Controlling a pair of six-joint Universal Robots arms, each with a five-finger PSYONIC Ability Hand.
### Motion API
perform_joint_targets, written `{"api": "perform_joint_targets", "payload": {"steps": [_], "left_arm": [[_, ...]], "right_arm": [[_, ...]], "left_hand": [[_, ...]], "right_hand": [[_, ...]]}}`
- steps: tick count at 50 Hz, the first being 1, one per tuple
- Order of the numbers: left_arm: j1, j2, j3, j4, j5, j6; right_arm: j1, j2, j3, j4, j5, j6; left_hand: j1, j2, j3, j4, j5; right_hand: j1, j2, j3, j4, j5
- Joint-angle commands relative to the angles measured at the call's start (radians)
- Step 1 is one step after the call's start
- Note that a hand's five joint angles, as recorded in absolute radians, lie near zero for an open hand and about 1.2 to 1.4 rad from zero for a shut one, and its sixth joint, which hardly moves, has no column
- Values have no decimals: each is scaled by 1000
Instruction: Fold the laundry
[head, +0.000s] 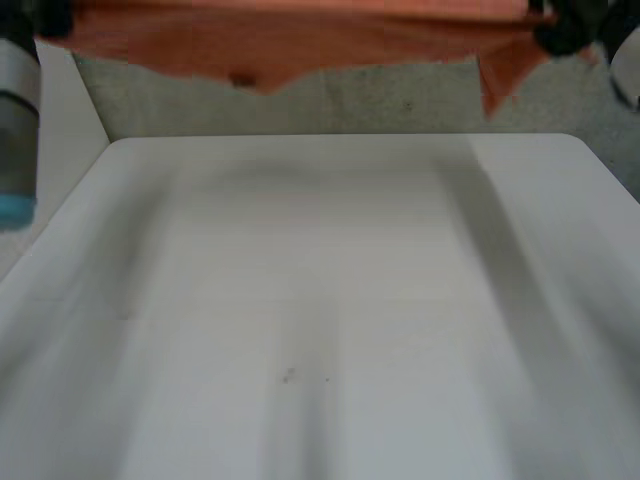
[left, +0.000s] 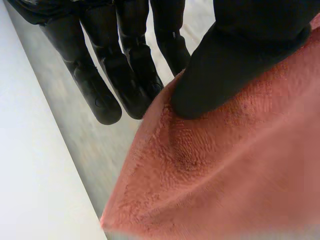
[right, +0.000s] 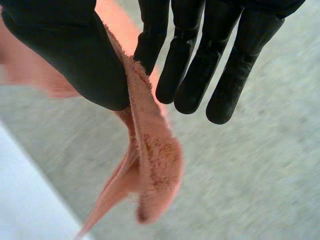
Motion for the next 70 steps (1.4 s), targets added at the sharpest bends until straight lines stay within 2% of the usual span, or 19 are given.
{"api": "perform_joint_targets", "payload": {"steps": [1, 7, 12, 22, 23, 27, 28, 38, 47, 48, 49, 56, 63, 65, 66, 68, 70], "left_arm": [[-3, -26, -263, -33, 7, 1], [-17, -90, -404, -33, 7, 3], [-60, -142, -489, -39, 7, 6], [-60, -90, -526, -94, 3, 3], [-60, -78, -531, -100, 5, 1], [-60, -69, -540, -105, 7, 0], [-60, -67, -542, -105, 5, 0], [-60, -67, -543, -105, 3, -2], [-60, -67, -545, -106, 3, -2], [-60, -67, -545, -106, 3, -2], [-60, -67, -545, -106, 3, -2], [-58, -66, -545, -106, 3, -2], [-55, -15, -542, -155, 3, 1], [-52, 11, -539, -178, 3, 1], [-52, 45, -536, -201, 3, 0], [-50, 89, -534, -226, 3, 1], [-49, 137, -529, -249, 3, 1]], "right_arm": [[3, 26, 239, 10, -49, -31], [5, 181, 366, 15, -53, -51], [6, 269, 415, 15, -45, -53], [-6, 235, 498, 15, -59, -51], [-6, 209, 517, 15, -62, -50], [-7, 165, 548, 10, -68, -50], [-11, 155, 560, 6, -73, -51], [-37, 158, 598, -34, -123, -51], [-37, 194, 592, -91, -126, -33], [-35, 203, 584, -92, -125, -33], [-35, 214, 578, -96, -125, -33], [-35, 231, 541, -93, -105, -36], [-50, 172, 554, -86, -103, -31], [-69, 62, 563, -59, -103, -28], [-69, 62, 563, -59, -103, -28], [-92, -56, 560, 19, -108, -33], [-104, -106, 548, 59, -111, -39]], "left_hand": [[223, 178, 179, 179, 194], [223, 178, 179, 179, 194], [223, 178, 179, 179, 194], [223, 178, 179, 179, 194], [223, 178, 179, 179, 194], [223, 178, 179, 179, 194], [223, 178, 179, 179, 194], [223, 178, 179, 179, 194], [223, 178, 179, 179, 194], [223, 178, 179, 179, 194], [223, 178, 179, 179, 194], [223, 178, 179, 179, 194], [223, 178, 179, 179, 194], [223, 178, 179, 179, 194], [223, 178, 179, 179, 194], [223, 178, 179, 179, 194], [223, 178, 179, 179, 194]], "right_hand": [[435, 214, 212, 203, 249], [435, 214, 212, 203, 249], [435, 214, 212, 203, 249], [435, 214, 212, 203, 249], [323, 102, 99, 91, 136], [269, 48, 45, 37, 82], [188, -34, -36, -44, 1], [119, -102, -104, -113, -68], [166, -55, -58, -66, -21], [224, 3, 1, -8, 38], [382, 161, 158, 150, 195], [435, 214, 212, 203, 249], [435, 214, 212, 203, 249], [435, 214, 212, 203, 249], [435, 214, 212, 203, 249], [435, 214, 212, 203, 249], [435, 214, 212, 203, 249]]}}
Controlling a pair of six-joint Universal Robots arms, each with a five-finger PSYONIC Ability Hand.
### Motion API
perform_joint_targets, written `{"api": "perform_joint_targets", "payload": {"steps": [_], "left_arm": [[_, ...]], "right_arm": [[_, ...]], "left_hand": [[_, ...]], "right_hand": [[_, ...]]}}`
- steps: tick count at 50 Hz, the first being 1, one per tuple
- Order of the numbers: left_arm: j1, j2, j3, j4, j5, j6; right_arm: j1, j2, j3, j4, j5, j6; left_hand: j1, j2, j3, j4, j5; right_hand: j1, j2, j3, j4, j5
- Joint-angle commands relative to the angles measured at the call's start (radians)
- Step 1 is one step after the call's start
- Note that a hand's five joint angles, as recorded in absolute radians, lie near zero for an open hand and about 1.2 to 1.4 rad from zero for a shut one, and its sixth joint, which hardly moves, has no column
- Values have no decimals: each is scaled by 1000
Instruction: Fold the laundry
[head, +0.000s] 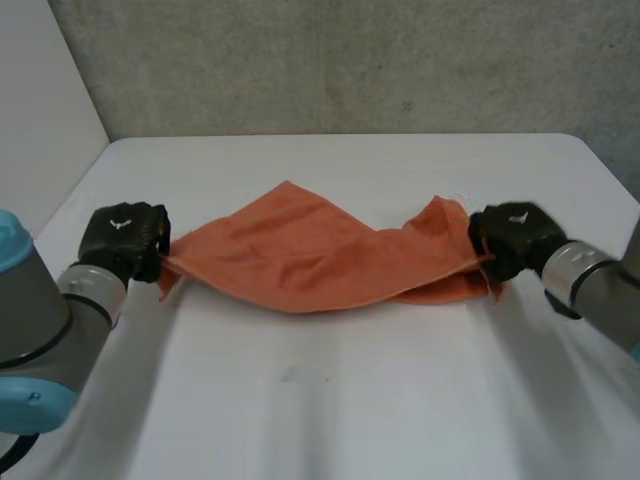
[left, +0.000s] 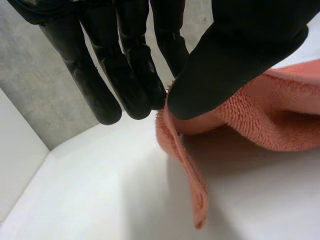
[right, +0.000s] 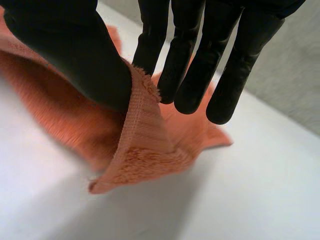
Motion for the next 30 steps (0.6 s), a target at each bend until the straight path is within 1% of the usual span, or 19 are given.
{"api": "perform_joint_targets", "payload": {"steps": [1, 2, 3, 4, 5, 6, 7, 9, 12, 14, 16, 20, 21, 23, 24, 25, 28, 29, 30], "left_arm": [[6, 187, 14, -105, 2, 2], [8, 244, 20, -129, 3, 2], [8, 244, 20, -130, 3, 2], [9, 303, 27, -155, 6, 2], [9, 304, 27, -156, 6, 2], [6, 359, 43, -189, 18, 4], [0, 406, 58, -227, 38, 8], [3, 445, 76, -266, 60, 10], [8, 491, 122, -347, 104, 8], [9, 497, 139, -381, 118, 7], [11, 496, 152, -410, 124, 8], [42, 456, 161, -459, 123, 13], [42, 456, 161, -459, 123, 13], [66, 349, 153, -470, 124, 21], [66, 349, 153, -470, 124, 21], [68, 291, 152, -470, 124, 28], [69, 165, 161, -467, 123, 47], [69, 164, 161, -467, 123, 47], [72, 99, 173, -469, 121, 62]], "right_arm": [[-45, -225, -6, 126, -8, -8], [-60, -282, -23, 162, -11, -14], [-74, -346, -52, 204, -11, -16], [-74, -347, -52, 204, -11, -16], [-89, -406, -87, 250, -11, -21], [-108, -455, -125, 302, -20, -27], [-108, -455, -126, 302, -20, -27], [-140, -533, -205, 429, -22, -60], [-148, -549, -239, 502, -26, -91], [-152, -551, -262, 601, -25, -169], [-148, -549, -258, 632, -14, -212], [-132, -512, -242, 644, 9, -289], [-114, -471, -235, 647, 26, -313], [-86, -423, -232, 646, 46, -332], [-53, -373, -230, 646, 67, -343], [-22, -324, -232, 644, 90, -349], [6, -273, -232, 640, 109, -355], [27, -217, -236, 635, 133, -363], [41, -160, -245, 626, 157, -373]], "left_hand": [[218, 178, 179, 179, 194], [218, 178, 179, 179, 194], [218, 178, 179, 179, 194], [218, 178, 179, 179, 194], [218, 178, 179, 179, 194], [218, 178, 179, 179, 194], [218, 178, 179, 179, 194], [218, 178, 179, 179, 194], [218, 178, 179, 179, 194], [218, 178, 179, 179, 194], [218, 178, 179, 179, 194], [218, 178, 179, 179, 194], [218, 178, 179, 179, 194], [218, 178, 179, 179, 194], [218, 178, 179, 179, 194], [218, 178, 179, 179, 194], [218, 178, 179, 179, 194], [218, 178, 179, 179, 194], [218, 178, 179, 179, 194]], "right_hand": [[414, 214, 211, 203, 237], [414, 214, 211, 203, 237], [414, 214, 211, 203, 237], [414, 214, 211, 203, 237], [414, 214, 211, 203, 237], [414, 214, 211, 203, 237], [414, 214, 211, 203, 237], [414, 214, 211, 203, 237], [414, 214, 211, 203, 237], [414, 214, 211, 203, 237], [414, 214, 211, 203, 237], [414, 214, 211, 203, 237], [414, 214, 211, 203, 237], [414, 214, 211, 203, 237], [414, 214, 211, 203, 237], [414, 214, 211, 203, 237], [414, 214, 211, 203, 237], [414, 214, 211, 203, 237], [414, 214, 211, 203, 237]]}}
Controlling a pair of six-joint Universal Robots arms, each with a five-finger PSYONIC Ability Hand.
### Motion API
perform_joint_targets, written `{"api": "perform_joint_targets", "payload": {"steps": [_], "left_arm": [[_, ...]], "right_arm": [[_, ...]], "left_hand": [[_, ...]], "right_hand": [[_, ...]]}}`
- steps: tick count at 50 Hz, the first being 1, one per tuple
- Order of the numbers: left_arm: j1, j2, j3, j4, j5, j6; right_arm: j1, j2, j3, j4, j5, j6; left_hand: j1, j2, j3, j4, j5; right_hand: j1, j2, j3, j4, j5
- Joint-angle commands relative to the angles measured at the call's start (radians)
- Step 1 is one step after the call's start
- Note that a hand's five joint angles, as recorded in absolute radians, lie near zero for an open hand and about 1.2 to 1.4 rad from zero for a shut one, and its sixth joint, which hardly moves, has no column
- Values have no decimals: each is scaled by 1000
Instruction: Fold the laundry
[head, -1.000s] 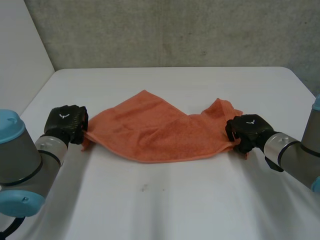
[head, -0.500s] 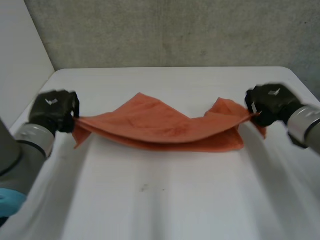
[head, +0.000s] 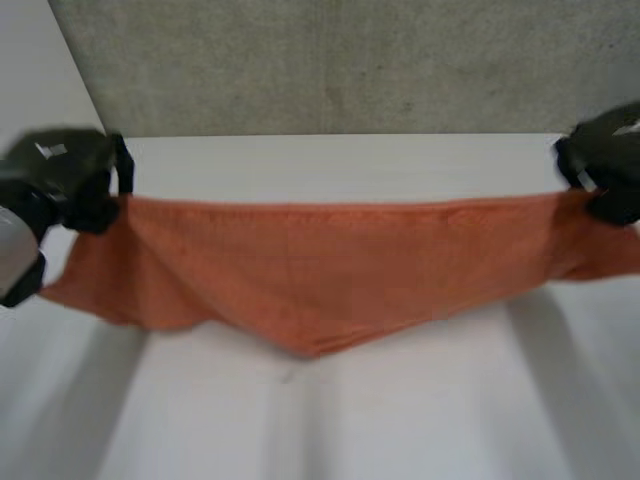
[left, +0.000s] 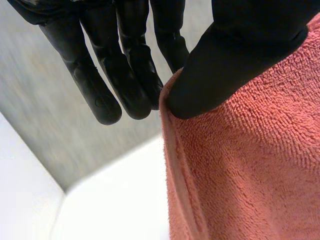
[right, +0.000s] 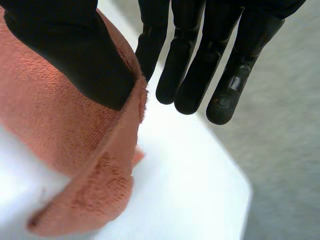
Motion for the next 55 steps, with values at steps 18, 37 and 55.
{"api": "perform_joint_targets", "payload": {"steps": [18, 37, 55], "left_arm": [[-5, -498, 554, 420, -22, 121], [24, -307, 86, 687, -96, 66], [16, -455, -235, 619, -94, 94]], "right_arm": [[192, 494, -612, -586, 245, 53], [174, 204, 46, -810, 141, 213], [99, 268, 475, -810, -20, 177]], "left_hand": [[219, 178, 179, 179, 191], [219, 178, 179, 179, 191], [219, 178, 179, 179, 191]], "right_hand": [[414, 214, 211, 203, 233], [414, 214, 211, 203, 233], [414, 214, 211, 203, 233]]}}
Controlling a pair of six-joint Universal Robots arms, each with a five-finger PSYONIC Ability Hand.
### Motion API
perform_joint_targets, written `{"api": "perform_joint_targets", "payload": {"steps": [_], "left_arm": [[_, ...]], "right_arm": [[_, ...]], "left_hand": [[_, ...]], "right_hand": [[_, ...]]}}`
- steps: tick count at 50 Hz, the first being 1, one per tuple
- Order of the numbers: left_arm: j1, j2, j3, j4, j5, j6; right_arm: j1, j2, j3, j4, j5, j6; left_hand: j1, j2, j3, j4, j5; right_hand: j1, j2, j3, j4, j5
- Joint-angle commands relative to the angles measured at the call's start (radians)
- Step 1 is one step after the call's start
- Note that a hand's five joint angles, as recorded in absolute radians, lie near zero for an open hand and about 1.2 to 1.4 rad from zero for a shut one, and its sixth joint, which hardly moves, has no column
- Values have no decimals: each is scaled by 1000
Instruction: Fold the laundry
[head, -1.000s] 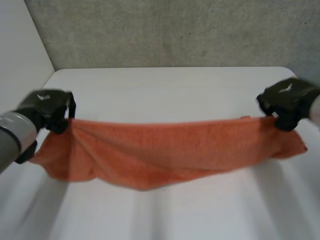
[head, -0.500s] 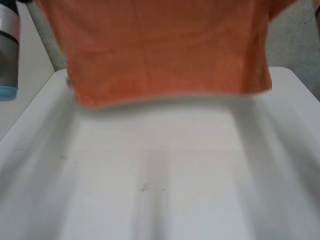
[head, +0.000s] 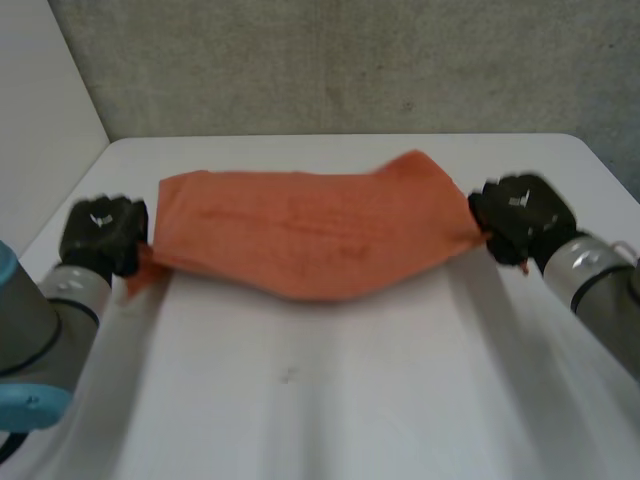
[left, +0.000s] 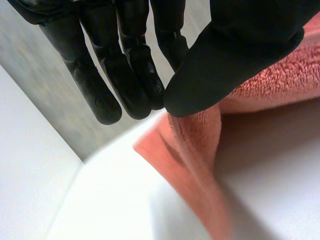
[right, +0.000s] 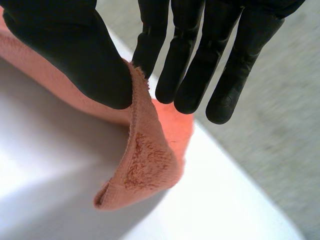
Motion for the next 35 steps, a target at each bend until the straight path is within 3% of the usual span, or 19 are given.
{"api": "perform_joint_targets", "payload": {"steps": [1, 7, 8, 9, 11, 21, 29, 35], "left_arm": [[1, -84, 9, -49, 1, 15], [13, -99, 19, -81, 7, 14], [13, -104, 19, -81, 9, 12], [13, -104, 19, -81, 9, 12], [13, -114, 25, -77, 4, 15], [16, -133, 46, -77, -8, 12], [71, -119, 33, -92, -79, 6], [78, -108, 34, -129, -79, 0]], "right_arm": [[-36, 43, 79, 10, -6, -28], [-97, 4, 125, 10, -20, -24], [-97, 3, 125, 10, -20, -24], [-100, -6, 128, 10, -20, -21], [-100, -7, 131, 10, -20, -16], [-122, -6, 132, -3, -14, -10], [-151, -4, 128, -6, -12, -10], [-152, -1, 128, -6, -12, -10]], "left_hand": [[219, 178, 179, 179, 183], [219, 178, 179, 179, 183], [80, 39, 40, 40, 44], [78, 37, 38, 39, 42], [-579, -621, -619, -619, -615], [-591, -632, -631, -631, -627], [-576, -618, -616, -616, -612], [-439, -480, -479, -479, -475]], "right_hand": [[414, 214, 209, 203, 228], [414, 214, 209, 203, 228], [414, 214, 209, 203, 228], [414, 214, 209, 203, 228], [414, 214, 209, 203, 228], [414, 214, 209, 203, 228], [414, 214, 209, 203, 228], [414, 214, 209, 203, 228]]}}
